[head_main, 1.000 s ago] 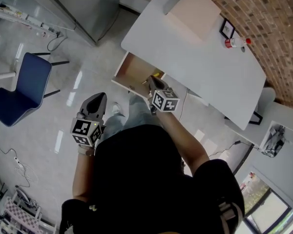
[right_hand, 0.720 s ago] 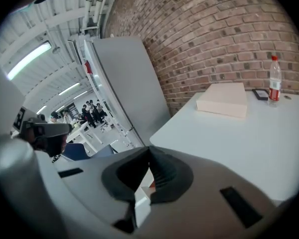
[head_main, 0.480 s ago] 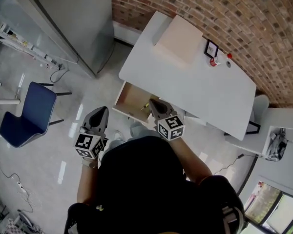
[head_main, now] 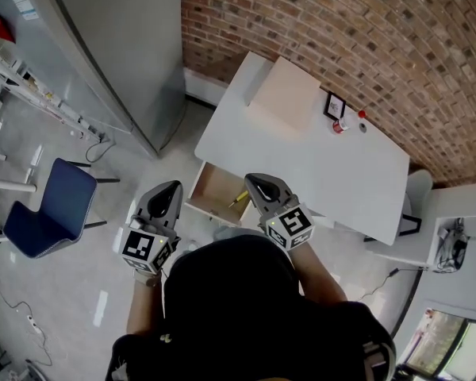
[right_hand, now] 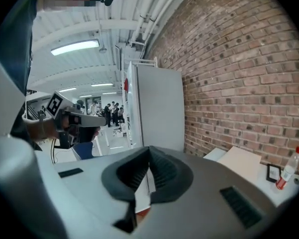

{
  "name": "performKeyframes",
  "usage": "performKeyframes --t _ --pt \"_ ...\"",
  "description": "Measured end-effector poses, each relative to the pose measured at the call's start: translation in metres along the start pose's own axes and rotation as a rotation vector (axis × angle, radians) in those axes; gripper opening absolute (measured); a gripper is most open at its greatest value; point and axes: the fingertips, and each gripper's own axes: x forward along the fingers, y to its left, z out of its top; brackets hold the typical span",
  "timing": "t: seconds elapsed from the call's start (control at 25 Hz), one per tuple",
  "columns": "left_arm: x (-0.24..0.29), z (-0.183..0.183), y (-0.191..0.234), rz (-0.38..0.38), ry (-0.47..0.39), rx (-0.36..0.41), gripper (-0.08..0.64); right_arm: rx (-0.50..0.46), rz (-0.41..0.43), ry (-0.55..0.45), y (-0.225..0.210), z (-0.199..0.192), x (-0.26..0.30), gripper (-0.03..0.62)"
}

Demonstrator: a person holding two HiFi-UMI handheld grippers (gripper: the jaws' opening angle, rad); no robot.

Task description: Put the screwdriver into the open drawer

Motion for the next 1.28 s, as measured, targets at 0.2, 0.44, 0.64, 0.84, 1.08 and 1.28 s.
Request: performKeyframes --t 0.2,0.44,0.64,0.84,1.08,1.28 --pt "0.003 0.028 -0.002 -0.005 -0.042 0.048 0.005 -0.034 0.026 -0.063 0.001 0.036 -0.002 0.011" --pt "0.005 0.050 0.002 0.028 -0.078 0.041 0.005 -0.060 0.032 -0.117 -0.002 0.063 -0.005 0.011" --pt "0.011 0.056 -0.005 0.033 -0.073 0.049 0.005 -0.070 0.028 -0.125 -0.009 0.066 -0.012 0.011" --pt "0.017 0.052 -0.009 0.028 -0.075 0.072 0.005 -0.061 0.015 -0.133 -0.017 0.066 -0.017 0.011" --pt "0.026 0.054 -0.018 0.029 -0.071 0.063 0.005 -0.038 0.017 -0.155 -0.024 0.068 -0.019 0.011" --pt "0.030 0.053 -0.019 0.041 -0.068 0.048 0.005 -0.035 0.025 -0.155 -0.026 0.066 -0.020 0.011"
